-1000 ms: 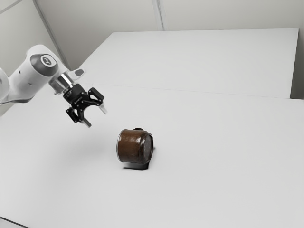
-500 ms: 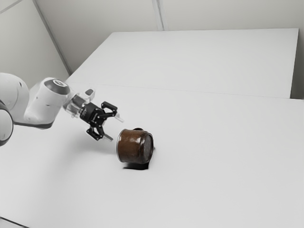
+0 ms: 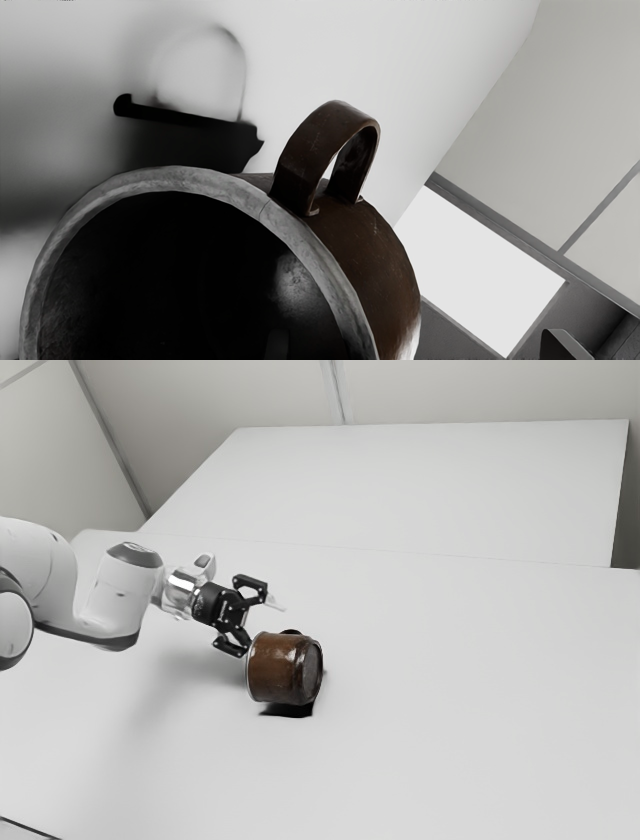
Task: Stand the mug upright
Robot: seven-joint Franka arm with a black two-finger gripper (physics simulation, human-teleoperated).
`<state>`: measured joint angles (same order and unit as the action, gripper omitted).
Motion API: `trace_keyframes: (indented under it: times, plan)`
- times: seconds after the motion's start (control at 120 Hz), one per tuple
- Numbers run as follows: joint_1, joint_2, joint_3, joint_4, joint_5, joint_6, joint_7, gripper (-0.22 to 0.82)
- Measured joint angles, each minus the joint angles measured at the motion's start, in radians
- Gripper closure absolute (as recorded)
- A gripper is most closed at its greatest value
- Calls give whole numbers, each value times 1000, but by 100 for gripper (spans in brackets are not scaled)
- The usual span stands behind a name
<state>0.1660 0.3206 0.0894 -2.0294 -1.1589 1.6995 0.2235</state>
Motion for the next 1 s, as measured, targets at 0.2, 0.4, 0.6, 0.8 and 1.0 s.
trace_keyframes:
  times: [0.2, 0.4, 0.6, 0.8, 1.0]
  plan:
    - [0, 1, -20, 10, 51, 4, 2, 57]
    - [0, 1, -59, 14, 57, 39, 0, 71]
    - [-13, -28, -67, 27, 101, 78, -12, 75]
    - [-89, -160, -109, 28, 467, 157, -50, 77]
    - [-116, -180, -153, 43, 930, 253, -114, 77]
